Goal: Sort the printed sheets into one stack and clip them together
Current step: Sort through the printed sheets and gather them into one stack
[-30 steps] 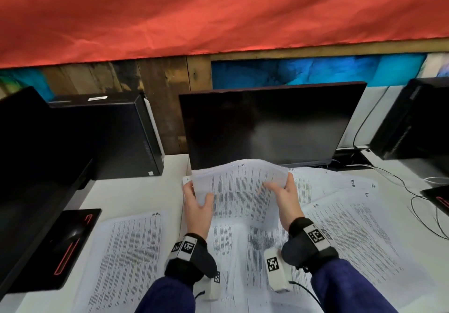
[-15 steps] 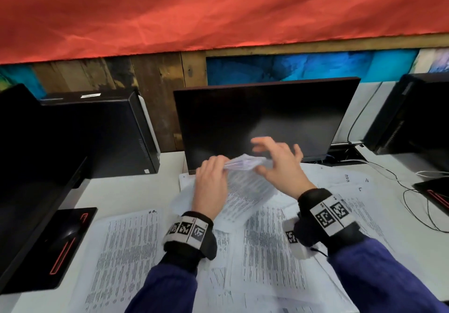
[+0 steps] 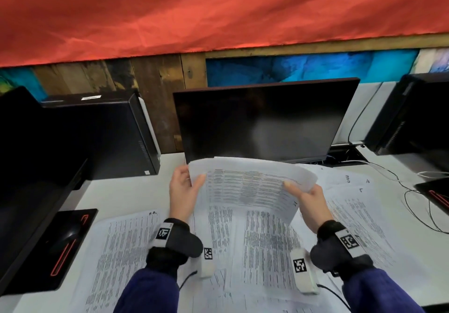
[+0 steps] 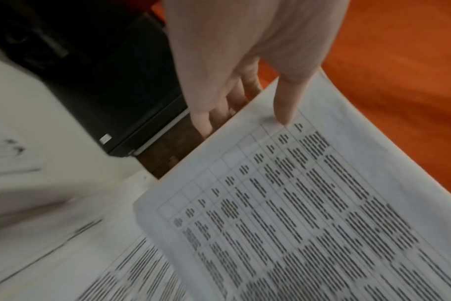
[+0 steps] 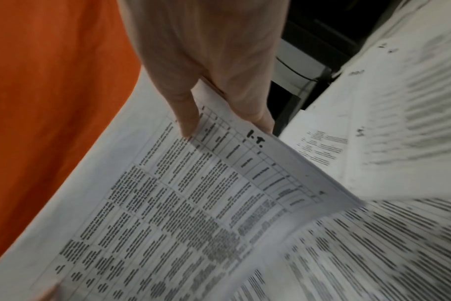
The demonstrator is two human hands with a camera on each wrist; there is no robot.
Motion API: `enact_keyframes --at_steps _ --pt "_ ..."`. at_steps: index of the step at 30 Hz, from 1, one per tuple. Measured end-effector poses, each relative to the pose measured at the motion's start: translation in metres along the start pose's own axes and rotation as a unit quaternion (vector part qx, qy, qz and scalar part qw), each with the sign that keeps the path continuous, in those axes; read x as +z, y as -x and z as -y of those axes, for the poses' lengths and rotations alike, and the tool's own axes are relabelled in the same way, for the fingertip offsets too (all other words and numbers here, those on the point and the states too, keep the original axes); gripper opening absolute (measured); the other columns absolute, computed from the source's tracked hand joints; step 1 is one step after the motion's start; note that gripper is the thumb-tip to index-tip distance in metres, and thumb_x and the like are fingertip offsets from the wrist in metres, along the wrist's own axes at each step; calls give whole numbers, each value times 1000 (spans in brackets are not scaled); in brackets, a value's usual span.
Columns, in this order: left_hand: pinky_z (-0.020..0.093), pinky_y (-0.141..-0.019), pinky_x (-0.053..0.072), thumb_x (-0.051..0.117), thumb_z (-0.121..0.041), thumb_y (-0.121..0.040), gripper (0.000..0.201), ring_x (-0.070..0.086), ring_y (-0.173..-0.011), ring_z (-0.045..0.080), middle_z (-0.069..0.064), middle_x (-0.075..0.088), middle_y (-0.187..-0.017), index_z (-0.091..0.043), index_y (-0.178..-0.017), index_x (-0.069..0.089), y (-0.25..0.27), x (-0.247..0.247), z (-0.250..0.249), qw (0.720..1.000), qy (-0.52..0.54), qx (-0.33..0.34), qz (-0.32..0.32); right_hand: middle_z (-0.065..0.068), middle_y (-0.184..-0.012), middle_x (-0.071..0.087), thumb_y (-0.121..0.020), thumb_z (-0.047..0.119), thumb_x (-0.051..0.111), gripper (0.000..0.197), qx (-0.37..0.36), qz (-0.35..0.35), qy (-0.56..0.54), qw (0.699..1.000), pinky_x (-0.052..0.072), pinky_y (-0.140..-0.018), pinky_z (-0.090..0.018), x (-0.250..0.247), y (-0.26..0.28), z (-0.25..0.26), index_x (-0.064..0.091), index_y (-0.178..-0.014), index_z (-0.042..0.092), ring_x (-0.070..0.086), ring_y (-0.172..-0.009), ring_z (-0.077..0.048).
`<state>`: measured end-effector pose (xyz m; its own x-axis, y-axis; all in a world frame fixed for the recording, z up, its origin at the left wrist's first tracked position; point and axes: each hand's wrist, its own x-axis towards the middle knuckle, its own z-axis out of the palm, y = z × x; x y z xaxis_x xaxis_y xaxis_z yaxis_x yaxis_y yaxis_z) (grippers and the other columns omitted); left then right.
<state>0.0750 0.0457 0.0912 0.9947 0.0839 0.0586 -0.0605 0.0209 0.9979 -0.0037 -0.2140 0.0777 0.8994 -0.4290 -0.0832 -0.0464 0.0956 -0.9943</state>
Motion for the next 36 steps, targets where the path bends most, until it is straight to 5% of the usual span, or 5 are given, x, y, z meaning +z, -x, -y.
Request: enact_keyframes --at_steps 7,14,18,21,36 --pt "32 -100 41 67 -15 -84 38 49 -118 16 -4 51 -125 -31 -113 50 13 12 41 999 -25 -34 9 -3 -115 59 -80 13 73 40 -54 -76 89 992 49 -90 -45 5 -4 -36 56 -113 27 57 -106 -28" --pt "21 -67 46 62 -41 -87 25 59 -88 9 -11 57 -97 -26 -106 53 8 33 23 997 37 -52 -35 -3 -141 28 -95 9 48 58 -268 -63 392 878 46 -70 -14 11 -2 -34 32 -147 31 50 -83 0" --pt "20 -63 44 57 -37 -91 16 58 -83 11 -8 58 -92 -23 -98 55 -6 40 24 996 -10 -45 -75 -7 -152 19 -90 5 50 68 -254 -18 482 838 56 -84 -28 3 -4 -39 27 -149 29 46 -123 -17" --pt "17 -59 41 51 -30 -95 12 55 -79 8 -8 55 -91 -22 -104 53 -10 42 24 996 -31 -36 -71 -6 -135 43 -80 -12 50 75 -245 -23 468 849 52 -90 -31 4 -9 -39 36 -146 21 47 -121 -19" --pt "48 -105 34 67 -48 -79 10 52 -107 22 -4 46 -105 -41 -73 62 -27 55 19 981 -183 -39 -51 6 -96 39 -87 0 53 54 -261 -33 437 860 35 -64 -14 7 -11 -35 48 -138 20 44 -81 -9"
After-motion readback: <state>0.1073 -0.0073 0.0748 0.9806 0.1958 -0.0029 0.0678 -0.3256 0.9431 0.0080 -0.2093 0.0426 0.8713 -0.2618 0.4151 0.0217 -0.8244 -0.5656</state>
